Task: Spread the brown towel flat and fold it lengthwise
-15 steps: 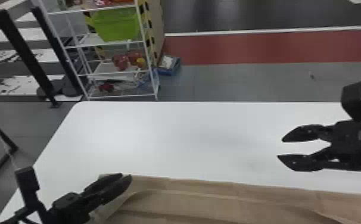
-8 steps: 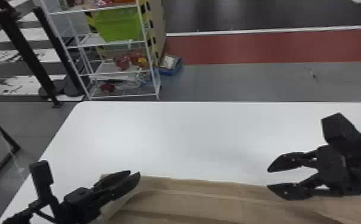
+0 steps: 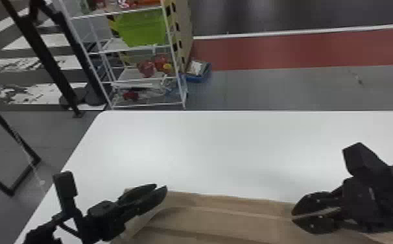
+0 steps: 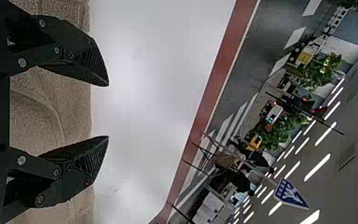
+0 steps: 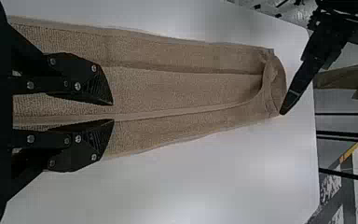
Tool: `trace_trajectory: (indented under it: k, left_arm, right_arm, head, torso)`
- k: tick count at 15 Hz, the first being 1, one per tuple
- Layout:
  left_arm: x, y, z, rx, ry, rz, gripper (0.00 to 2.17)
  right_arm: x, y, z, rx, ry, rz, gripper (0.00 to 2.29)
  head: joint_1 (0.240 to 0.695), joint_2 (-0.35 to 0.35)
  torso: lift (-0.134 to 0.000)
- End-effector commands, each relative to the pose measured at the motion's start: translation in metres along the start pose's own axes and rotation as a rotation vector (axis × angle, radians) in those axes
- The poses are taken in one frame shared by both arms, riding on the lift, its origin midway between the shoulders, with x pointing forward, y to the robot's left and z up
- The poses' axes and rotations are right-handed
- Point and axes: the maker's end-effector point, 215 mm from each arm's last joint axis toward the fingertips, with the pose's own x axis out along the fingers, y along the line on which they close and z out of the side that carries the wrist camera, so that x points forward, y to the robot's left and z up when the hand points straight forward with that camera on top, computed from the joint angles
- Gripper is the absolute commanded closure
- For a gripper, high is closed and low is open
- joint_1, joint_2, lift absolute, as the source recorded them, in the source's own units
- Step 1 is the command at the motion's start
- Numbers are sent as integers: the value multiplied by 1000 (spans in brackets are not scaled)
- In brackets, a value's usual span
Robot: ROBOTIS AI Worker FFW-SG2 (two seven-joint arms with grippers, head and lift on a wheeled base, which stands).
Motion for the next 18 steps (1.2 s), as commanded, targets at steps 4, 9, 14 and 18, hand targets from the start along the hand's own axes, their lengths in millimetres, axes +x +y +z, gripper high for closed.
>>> trace_trajectory:
  k: [4,9,14,18]
  left_arm:
    - [12,-9,-1,7,10,-18,579]
    - [12,-8,-3,4,11,-16,579]
    - [14,-7,-2,5,10,-16,579]
    - [15,-7,-1,6,12,-15,579]
  right_arm:
    - [15,-3,-2,-51,38,-5,903]
    - [26,-11,6,-107,25,-17,664]
    - [37,-12,-2,-104,48,5,664]
    - [41,-8,-9,-78,69,19,768]
  head:
    - [695,204]
    - [695,198]
    - [695,206]
    - [695,210]
  torso:
    - [-123]
    - [-123]
    - [-123]
    - [-123]
